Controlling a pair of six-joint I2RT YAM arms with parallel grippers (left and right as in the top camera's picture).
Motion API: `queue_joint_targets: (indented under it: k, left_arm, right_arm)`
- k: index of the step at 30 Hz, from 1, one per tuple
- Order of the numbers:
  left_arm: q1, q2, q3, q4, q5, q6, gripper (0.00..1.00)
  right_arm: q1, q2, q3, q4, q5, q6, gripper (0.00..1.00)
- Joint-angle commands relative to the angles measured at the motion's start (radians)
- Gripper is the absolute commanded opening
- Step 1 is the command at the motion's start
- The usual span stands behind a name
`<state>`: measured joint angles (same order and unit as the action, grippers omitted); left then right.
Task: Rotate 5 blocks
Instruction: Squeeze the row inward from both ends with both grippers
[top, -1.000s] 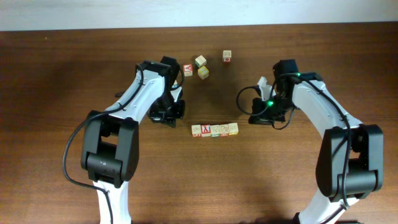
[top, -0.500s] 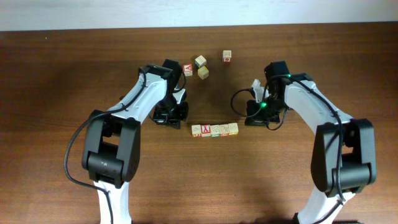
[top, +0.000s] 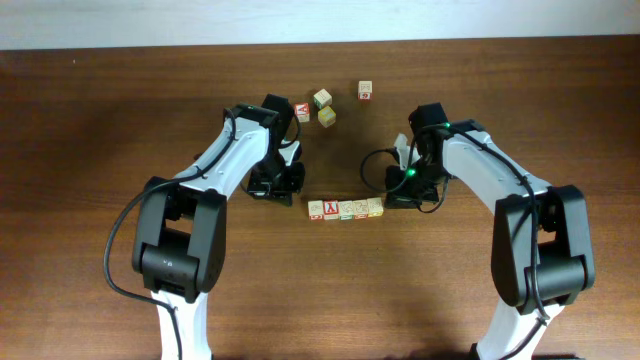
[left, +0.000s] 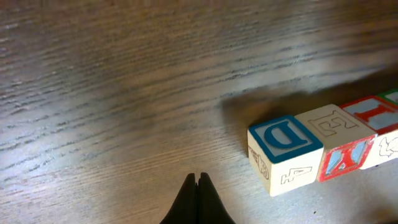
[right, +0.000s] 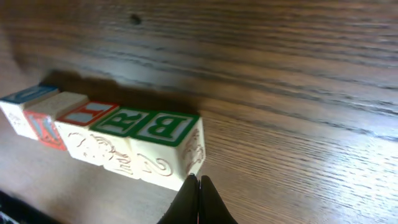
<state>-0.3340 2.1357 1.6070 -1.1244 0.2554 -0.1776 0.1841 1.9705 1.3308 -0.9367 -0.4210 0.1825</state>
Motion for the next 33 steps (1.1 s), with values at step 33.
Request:
queue_joint_targets:
  k: [33]
  left_arm:
    - [-0.005, 0.009, -0.005, 0.026, 0.015, -0.009, 0.00]
  right_arm:
    - [0.039, 0.019, -0.058, 0.055, 0.030, 0.088, 0.04]
